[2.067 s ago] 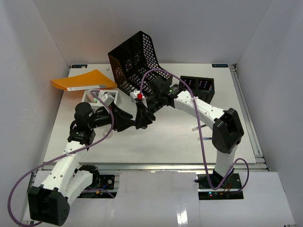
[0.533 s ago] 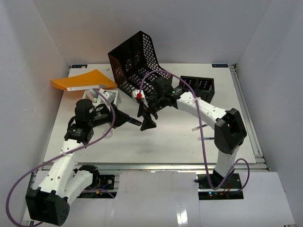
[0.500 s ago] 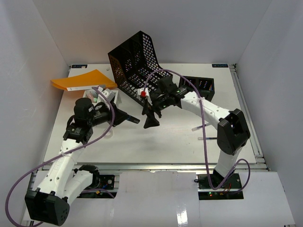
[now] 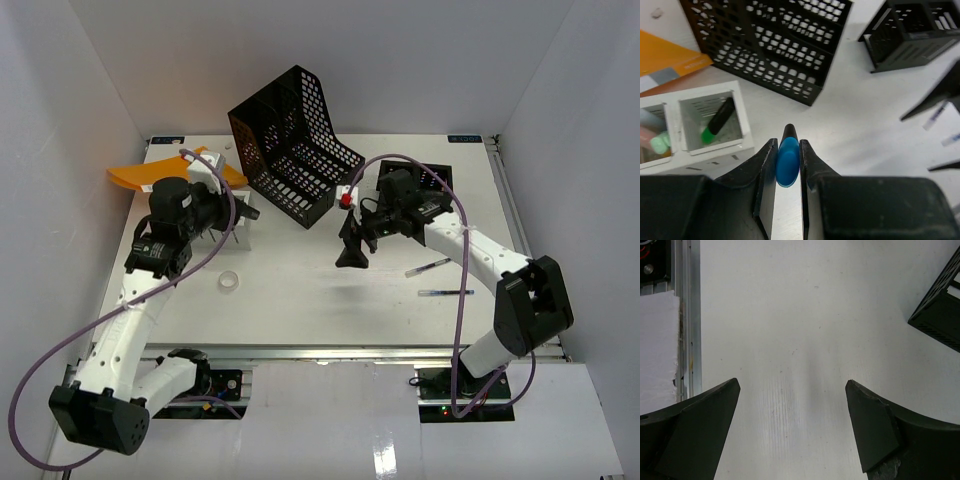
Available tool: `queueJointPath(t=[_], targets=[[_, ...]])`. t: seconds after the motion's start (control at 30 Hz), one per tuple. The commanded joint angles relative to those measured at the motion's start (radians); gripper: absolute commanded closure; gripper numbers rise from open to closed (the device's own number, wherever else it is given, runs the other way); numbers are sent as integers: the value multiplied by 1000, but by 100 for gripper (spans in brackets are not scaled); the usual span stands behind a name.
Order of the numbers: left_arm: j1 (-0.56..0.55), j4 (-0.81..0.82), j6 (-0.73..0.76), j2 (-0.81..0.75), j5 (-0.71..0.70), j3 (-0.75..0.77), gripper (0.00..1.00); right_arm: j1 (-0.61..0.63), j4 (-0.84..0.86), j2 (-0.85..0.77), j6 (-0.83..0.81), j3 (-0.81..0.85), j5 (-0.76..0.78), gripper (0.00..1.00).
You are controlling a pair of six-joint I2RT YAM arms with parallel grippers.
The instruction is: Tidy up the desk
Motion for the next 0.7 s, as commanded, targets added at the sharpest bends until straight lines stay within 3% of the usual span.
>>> queueJointPath(t=[0.0, 0.2, 0.67], targets=[[13, -19, 4, 115, -219, 91, 100, -14, 66, -80, -26, -50, -27, 7], [48, -10, 12, 226, -302, 160, 100, -44, 84, -100, -24, -87, -57, 7], [123, 31, 30, 339, -215, 135, 100, -69, 92, -94, -24, -102, -69, 7]])
